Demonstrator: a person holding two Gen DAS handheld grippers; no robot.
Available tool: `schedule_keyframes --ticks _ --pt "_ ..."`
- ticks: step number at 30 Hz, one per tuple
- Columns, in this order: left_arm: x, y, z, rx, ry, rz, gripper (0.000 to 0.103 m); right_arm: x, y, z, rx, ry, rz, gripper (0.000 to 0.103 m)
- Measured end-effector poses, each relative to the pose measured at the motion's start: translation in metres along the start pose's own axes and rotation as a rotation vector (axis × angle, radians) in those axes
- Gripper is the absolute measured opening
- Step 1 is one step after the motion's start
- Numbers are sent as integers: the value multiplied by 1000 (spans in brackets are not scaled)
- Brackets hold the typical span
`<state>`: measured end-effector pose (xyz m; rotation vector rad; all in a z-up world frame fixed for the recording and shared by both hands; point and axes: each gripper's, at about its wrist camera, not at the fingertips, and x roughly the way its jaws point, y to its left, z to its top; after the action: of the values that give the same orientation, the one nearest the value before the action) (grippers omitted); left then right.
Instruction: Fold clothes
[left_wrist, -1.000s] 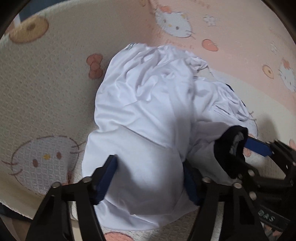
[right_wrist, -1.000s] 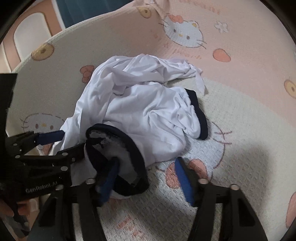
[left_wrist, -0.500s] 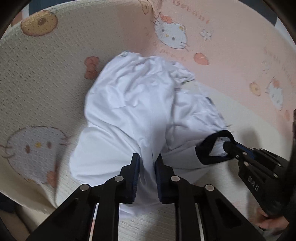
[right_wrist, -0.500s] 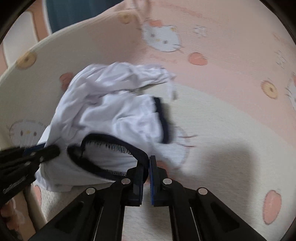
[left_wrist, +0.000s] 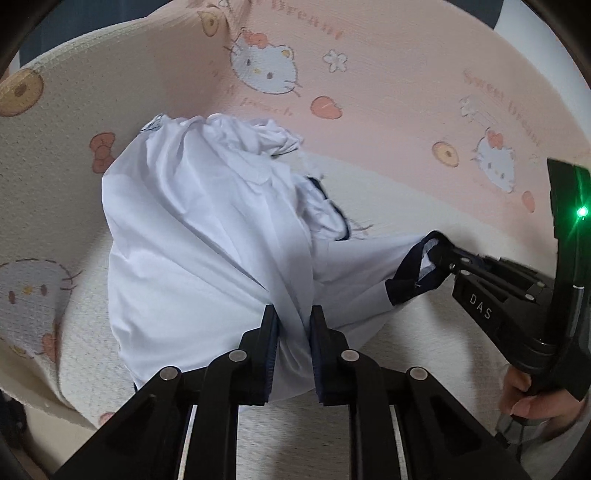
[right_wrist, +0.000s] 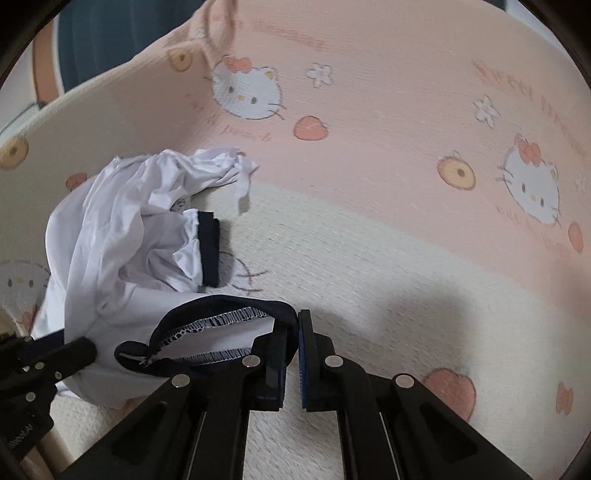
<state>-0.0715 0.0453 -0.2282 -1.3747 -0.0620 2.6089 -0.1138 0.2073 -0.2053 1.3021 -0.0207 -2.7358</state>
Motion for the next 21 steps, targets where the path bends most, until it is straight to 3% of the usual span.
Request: schedule_keyframes --ticks 6,7,8,10,11,12,14,16,21 --pt "-13 17 6 -143 -59 -17 16 -13 -3 -7 -9 73 127 8" --pt "-15 20 9 -178 -81 -28 16 -17 -1 -8 -18 62 124 21" --pt "-19 23 11 -208 -99 -41 18 -21 1 -9 -27 50 122 42" --pt "-29 30 13 -250 -126 -66 44 -31 1 -11 -23 16 144 65" --pt "-32 33 15 -264 -140 -67 79 -37 0 -10 -14 -5 180 68" --pt "-35 36 17 -280 -159 -65 96 -41 0 -9 -7 -16 205 69" --pt "-43 44 16 -310 -202 -49 96 -45 -5 -5 19 -22 252 80" --pt "-43 50 16 -307 -192 -29 96 -45 -8 -2 57 -28 298 81" --pt "-36 59 11 -233 -159 114 96 -30 -9 1 154 17 437 81"
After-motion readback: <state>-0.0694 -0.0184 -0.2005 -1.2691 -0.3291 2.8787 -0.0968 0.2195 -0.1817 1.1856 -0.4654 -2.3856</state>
